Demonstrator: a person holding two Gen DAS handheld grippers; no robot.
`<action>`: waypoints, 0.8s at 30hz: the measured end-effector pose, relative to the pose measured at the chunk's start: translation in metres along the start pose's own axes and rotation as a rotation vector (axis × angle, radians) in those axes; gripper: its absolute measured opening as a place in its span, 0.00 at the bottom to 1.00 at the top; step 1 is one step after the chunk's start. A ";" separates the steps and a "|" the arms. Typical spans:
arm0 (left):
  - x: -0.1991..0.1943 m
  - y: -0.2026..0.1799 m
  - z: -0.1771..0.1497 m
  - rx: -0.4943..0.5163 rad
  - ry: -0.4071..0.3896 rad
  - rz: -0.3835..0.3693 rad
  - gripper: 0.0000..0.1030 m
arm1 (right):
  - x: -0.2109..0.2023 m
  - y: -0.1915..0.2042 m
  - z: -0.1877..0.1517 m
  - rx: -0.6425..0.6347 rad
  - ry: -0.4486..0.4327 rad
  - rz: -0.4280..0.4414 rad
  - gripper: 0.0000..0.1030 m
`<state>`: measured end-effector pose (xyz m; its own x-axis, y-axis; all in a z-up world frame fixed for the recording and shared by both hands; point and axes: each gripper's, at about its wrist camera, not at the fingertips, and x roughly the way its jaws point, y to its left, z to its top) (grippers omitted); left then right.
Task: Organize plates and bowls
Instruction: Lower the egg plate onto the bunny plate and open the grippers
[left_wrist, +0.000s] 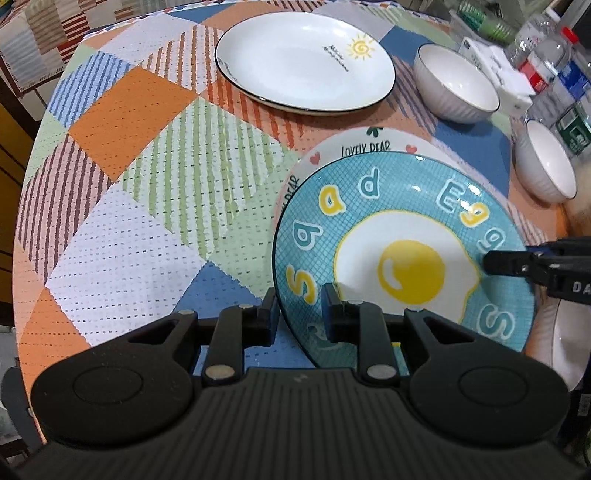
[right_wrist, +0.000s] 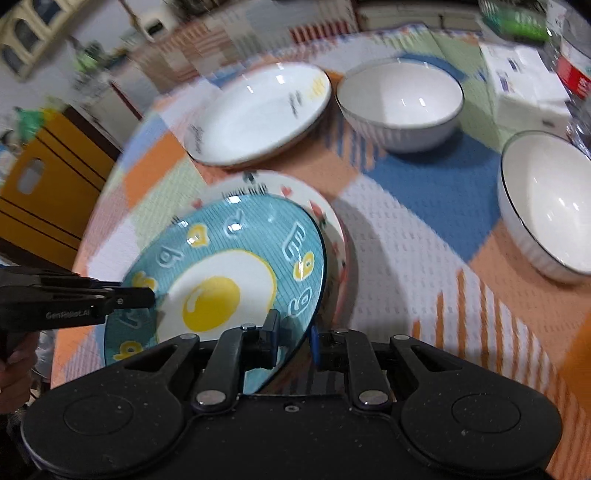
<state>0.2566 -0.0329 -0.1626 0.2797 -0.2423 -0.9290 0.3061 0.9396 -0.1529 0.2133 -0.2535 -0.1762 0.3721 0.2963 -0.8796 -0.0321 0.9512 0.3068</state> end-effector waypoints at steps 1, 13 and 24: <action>0.000 0.000 0.000 0.001 0.000 0.000 0.22 | -0.002 0.004 0.001 -0.008 0.000 -0.014 0.21; 0.009 -0.004 0.009 0.010 0.080 -0.005 0.22 | 0.013 0.040 0.010 -0.111 0.069 -0.288 0.33; 0.003 0.002 0.010 0.006 0.095 -0.044 0.22 | 0.025 0.044 0.013 -0.176 0.068 -0.363 0.33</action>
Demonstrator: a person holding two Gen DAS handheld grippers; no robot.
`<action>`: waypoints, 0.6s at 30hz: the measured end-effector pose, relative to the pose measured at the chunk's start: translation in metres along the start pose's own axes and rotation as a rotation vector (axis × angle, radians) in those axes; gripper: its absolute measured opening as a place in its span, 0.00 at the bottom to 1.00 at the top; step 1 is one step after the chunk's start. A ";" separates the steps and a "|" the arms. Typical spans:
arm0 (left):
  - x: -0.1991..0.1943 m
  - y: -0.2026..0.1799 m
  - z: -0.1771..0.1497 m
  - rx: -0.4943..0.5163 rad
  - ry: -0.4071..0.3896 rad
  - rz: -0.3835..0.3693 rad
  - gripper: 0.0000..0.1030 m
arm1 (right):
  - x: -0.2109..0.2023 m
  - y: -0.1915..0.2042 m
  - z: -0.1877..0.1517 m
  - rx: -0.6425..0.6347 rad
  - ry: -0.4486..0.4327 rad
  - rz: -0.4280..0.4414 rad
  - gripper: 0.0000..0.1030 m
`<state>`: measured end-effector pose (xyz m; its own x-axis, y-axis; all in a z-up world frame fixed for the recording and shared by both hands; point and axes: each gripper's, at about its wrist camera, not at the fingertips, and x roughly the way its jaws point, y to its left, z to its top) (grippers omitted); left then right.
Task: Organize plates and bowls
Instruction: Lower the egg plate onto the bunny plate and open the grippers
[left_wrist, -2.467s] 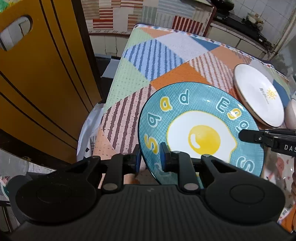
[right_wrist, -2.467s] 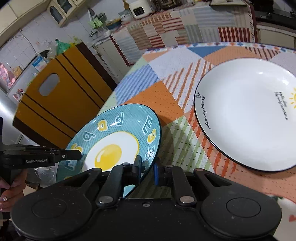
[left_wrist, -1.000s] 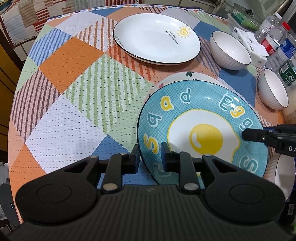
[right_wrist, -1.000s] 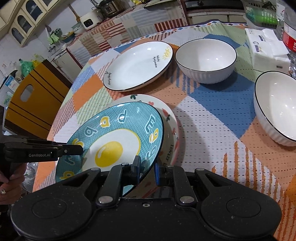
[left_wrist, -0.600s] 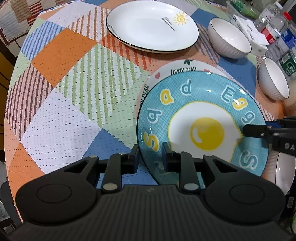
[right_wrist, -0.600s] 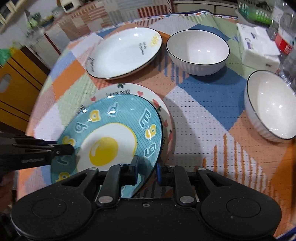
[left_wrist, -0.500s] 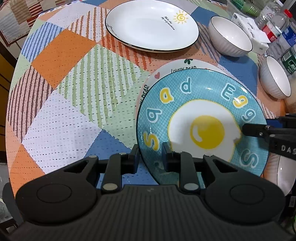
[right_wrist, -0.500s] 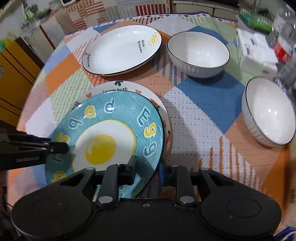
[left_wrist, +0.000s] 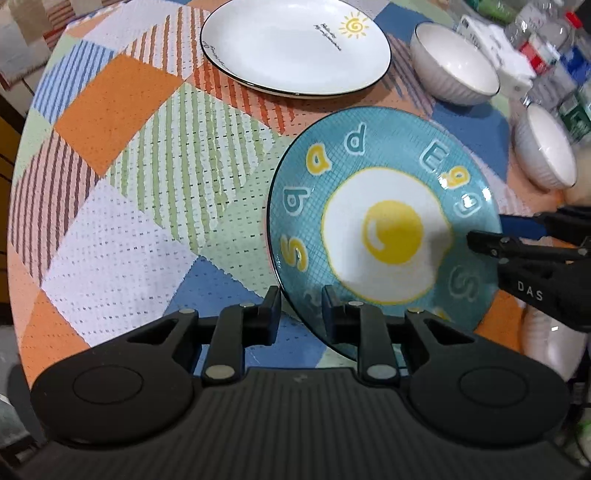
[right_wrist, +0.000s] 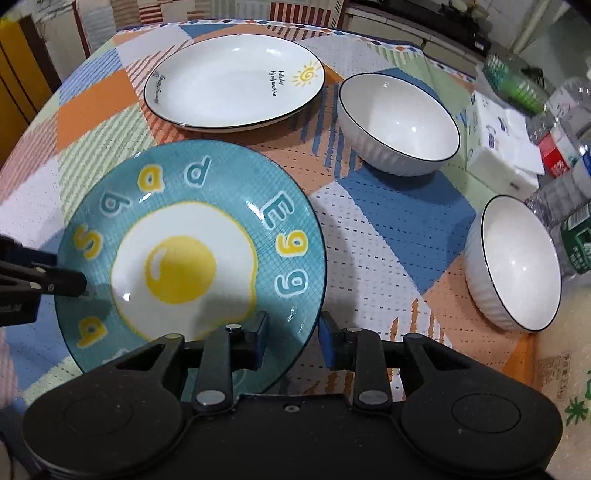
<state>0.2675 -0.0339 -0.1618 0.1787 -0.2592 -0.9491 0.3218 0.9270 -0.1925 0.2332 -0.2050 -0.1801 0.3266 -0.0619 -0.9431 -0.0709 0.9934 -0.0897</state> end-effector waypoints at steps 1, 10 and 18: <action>-0.004 0.001 0.000 0.001 -0.005 -0.005 0.22 | -0.003 -0.003 0.001 0.013 -0.004 0.015 0.33; -0.053 -0.002 0.004 0.045 -0.107 -0.026 0.22 | -0.058 -0.028 0.012 0.131 -0.152 0.246 0.35; -0.086 -0.004 0.028 0.067 -0.164 -0.021 0.31 | -0.094 -0.033 0.027 0.191 -0.277 0.461 0.60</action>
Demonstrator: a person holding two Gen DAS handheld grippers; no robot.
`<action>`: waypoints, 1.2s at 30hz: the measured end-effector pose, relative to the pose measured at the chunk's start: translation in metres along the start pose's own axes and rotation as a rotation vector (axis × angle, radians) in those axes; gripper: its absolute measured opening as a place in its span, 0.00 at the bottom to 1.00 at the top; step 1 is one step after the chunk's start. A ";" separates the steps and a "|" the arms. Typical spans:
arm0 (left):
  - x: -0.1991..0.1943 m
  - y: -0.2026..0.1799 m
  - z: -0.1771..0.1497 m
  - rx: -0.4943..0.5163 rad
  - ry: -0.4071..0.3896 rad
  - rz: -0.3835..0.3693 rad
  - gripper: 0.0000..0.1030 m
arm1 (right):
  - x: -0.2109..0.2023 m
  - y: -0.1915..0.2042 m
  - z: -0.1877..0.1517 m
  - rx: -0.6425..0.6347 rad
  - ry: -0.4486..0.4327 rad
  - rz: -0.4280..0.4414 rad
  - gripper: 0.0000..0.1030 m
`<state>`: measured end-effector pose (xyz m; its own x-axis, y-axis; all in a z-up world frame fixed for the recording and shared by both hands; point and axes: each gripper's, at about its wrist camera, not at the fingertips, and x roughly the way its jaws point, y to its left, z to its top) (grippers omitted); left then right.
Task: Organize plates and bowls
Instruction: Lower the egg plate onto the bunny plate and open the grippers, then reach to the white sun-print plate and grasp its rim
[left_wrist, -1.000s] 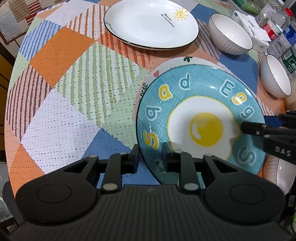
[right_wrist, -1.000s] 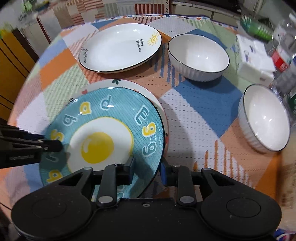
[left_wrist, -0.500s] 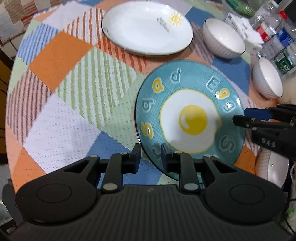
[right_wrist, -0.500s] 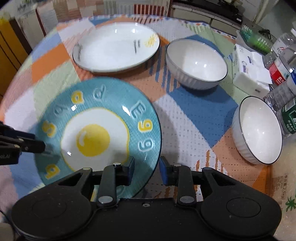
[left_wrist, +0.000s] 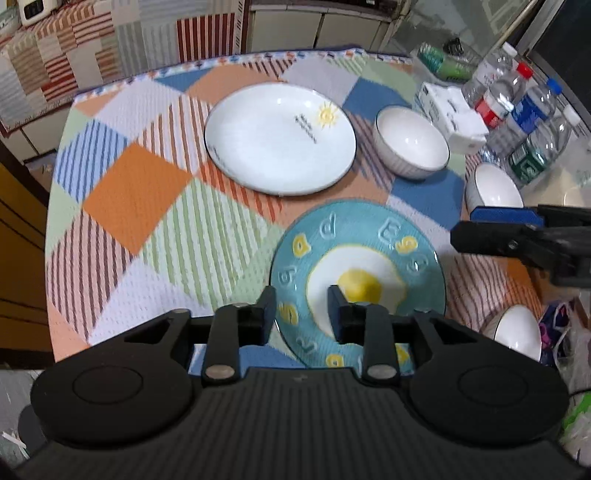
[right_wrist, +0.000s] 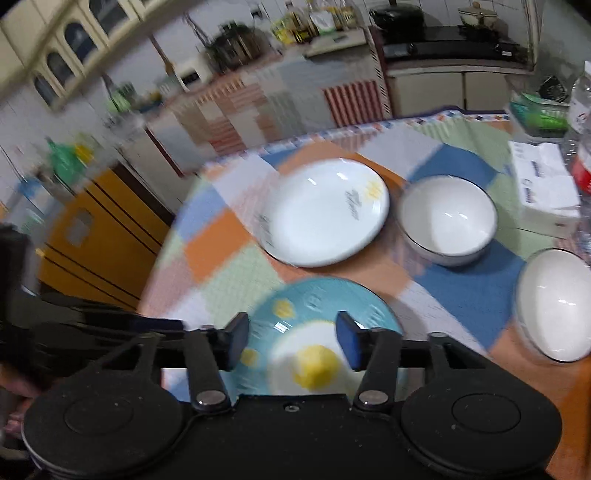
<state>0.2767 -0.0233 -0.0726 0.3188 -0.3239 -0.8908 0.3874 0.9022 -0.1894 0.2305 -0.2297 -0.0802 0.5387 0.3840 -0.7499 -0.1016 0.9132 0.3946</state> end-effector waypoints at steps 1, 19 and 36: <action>-0.002 0.000 0.005 0.006 -0.008 0.004 0.32 | -0.001 0.002 0.002 0.005 -0.011 0.018 0.61; 0.025 0.067 0.069 -0.010 -0.203 0.058 0.74 | 0.059 -0.040 0.060 0.046 -0.159 -0.022 0.72; 0.133 0.112 0.085 -0.224 -0.138 0.042 0.80 | 0.151 -0.073 0.034 0.293 -0.066 -0.062 0.62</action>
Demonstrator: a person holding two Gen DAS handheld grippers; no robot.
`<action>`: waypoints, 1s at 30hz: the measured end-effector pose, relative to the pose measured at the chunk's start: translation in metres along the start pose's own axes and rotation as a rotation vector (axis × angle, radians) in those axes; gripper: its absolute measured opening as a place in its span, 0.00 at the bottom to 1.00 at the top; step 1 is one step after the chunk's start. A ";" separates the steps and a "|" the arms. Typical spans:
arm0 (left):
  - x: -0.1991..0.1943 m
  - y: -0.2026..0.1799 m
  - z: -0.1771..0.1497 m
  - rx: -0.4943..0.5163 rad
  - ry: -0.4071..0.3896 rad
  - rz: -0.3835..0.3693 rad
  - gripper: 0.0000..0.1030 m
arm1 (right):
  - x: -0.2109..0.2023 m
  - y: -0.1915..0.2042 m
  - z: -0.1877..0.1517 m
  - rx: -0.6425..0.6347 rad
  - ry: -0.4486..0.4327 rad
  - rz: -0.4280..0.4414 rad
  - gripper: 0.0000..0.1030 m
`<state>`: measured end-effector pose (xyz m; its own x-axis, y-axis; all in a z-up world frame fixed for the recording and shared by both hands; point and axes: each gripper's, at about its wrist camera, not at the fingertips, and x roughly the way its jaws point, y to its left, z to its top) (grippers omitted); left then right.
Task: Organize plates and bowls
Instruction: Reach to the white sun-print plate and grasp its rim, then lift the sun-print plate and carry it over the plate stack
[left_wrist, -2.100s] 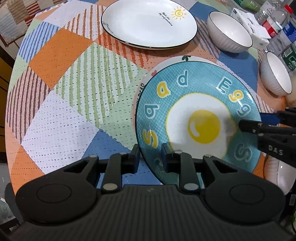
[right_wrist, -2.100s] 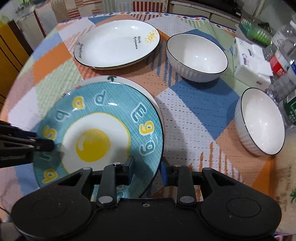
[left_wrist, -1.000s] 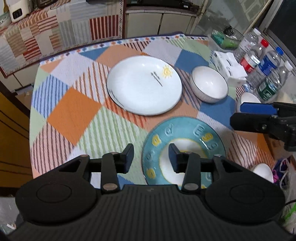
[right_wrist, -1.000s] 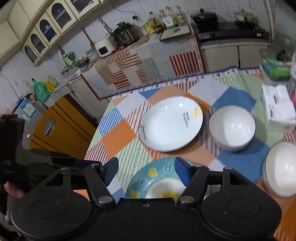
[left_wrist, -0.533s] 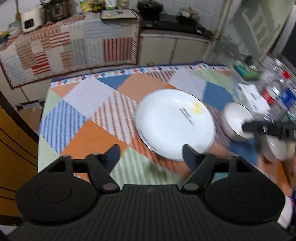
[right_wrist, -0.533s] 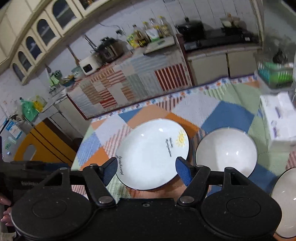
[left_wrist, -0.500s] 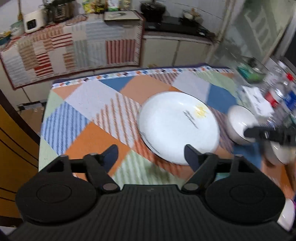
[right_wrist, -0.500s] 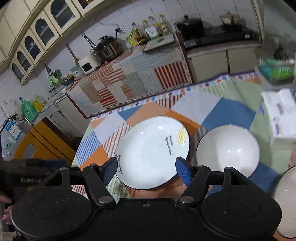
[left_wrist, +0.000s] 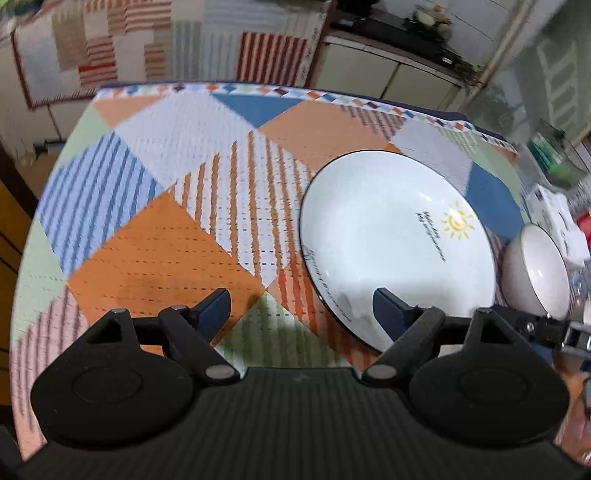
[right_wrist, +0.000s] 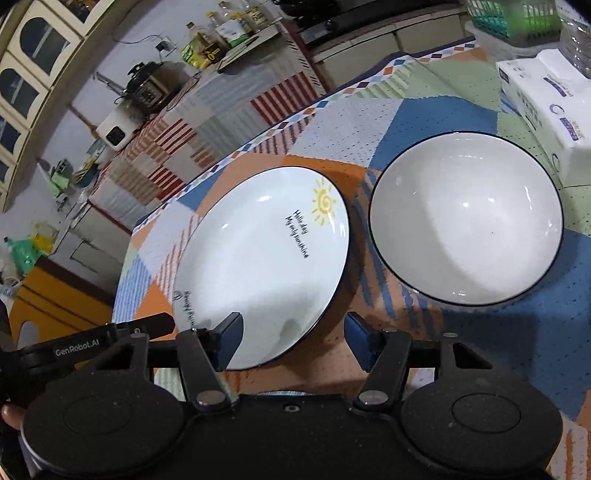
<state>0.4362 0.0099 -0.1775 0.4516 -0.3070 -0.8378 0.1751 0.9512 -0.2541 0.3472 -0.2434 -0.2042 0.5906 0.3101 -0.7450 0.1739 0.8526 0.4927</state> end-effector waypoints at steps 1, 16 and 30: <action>0.005 0.001 0.000 -0.012 0.004 -0.007 0.80 | 0.002 0.001 0.000 -0.005 -0.008 -0.002 0.61; 0.030 -0.009 -0.007 0.001 0.004 -0.060 0.30 | 0.027 0.008 -0.011 -0.233 -0.114 -0.144 0.25; 0.032 -0.013 -0.013 -0.008 -0.043 -0.081 0.23 | 0.033 -0.001 -0.005 -0.180 -0.088 -0.097 0.24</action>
<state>0.4376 -0.0117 -0.2075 0.4736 -0.3838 -0.7927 0.2056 0.9234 -0.3243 0.3623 -0.2322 -0.2314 0.6457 0.1921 -0.7390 0.0945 0.9403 0.3270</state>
